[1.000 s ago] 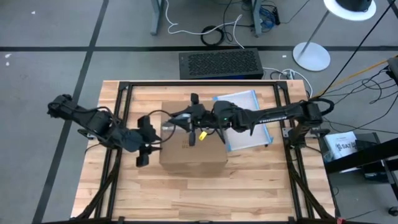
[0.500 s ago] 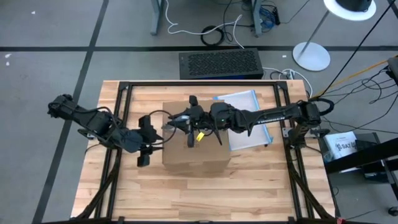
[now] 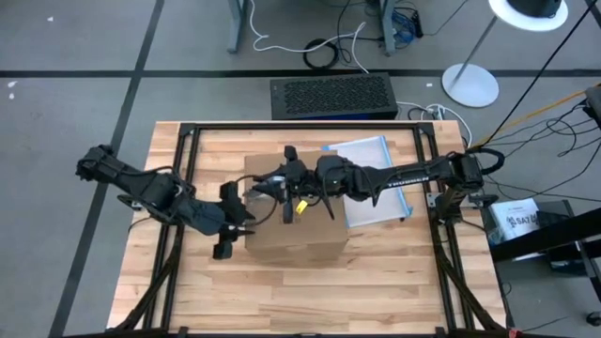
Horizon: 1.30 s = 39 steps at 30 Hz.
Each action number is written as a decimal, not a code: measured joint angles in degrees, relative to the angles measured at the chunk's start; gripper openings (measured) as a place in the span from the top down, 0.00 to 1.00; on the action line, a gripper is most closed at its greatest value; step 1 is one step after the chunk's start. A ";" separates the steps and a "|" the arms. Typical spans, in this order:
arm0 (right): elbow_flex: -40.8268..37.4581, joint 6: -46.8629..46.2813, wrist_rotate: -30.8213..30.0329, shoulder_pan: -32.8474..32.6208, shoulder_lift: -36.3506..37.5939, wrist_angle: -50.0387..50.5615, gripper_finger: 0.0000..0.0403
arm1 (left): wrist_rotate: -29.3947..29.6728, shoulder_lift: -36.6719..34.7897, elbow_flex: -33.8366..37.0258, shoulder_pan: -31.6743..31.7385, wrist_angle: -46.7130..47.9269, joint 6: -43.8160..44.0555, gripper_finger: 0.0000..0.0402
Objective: Unpack boxes
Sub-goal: Open the cardboard box using the gray cutter
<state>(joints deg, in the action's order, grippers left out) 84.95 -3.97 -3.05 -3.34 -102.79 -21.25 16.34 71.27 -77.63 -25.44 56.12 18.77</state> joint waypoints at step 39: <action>-0.07 4.23 -9.60 -4.87 6.48 14.72 0.83 | -4.04 3.37 0.31 3.34 -4.98 1.90 0.58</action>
<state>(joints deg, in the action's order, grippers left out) 84.88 0.26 -12.64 -8.21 -96.31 -6.53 12.29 74.64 -77.32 -22.11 51.14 20.67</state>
